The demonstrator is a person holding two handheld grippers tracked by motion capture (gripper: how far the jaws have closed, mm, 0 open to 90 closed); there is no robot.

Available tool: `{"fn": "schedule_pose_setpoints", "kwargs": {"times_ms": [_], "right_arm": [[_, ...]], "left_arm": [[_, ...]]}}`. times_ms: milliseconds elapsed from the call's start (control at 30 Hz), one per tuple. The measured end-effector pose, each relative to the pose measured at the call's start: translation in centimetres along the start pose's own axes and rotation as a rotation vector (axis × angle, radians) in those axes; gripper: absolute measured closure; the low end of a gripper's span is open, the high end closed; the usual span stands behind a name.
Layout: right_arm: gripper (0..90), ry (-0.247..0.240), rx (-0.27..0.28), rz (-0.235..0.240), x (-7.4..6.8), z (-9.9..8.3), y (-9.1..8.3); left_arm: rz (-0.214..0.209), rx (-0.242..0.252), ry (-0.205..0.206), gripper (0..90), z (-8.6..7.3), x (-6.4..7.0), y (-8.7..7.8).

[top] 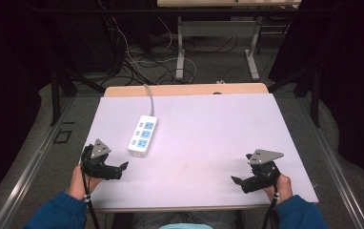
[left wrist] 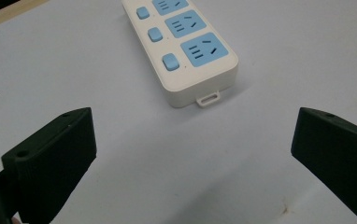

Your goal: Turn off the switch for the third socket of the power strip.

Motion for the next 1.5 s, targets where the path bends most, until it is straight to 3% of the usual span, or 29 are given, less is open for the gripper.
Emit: {"fn": "schedule_pose_setpoints", "kwargs": {"times_ms": [700,1500], "right_arm": [[4.1,-0.005,-0.002,0.001,0.0,0.0,0.0],[4.2,-0.008,-0.006,0.000,0.1,0.0,0.0]], "left_arm": [[-0.002,-0.001,0.005,0.3,-1.8,-0.3,-1.1],[0.005,0.013,0.002,0.3,-2.9,-0.5,-1.9]]}}
Point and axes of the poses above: each handheld gripper's, and its own axes: y roughly forward along the jaws, z roughly out of its top, x roughly to its right, the point moved 3 cm from there along y, roughly forward along the jaws, and after that the axes turned 7 degrees about z, right-handed, at the moved point
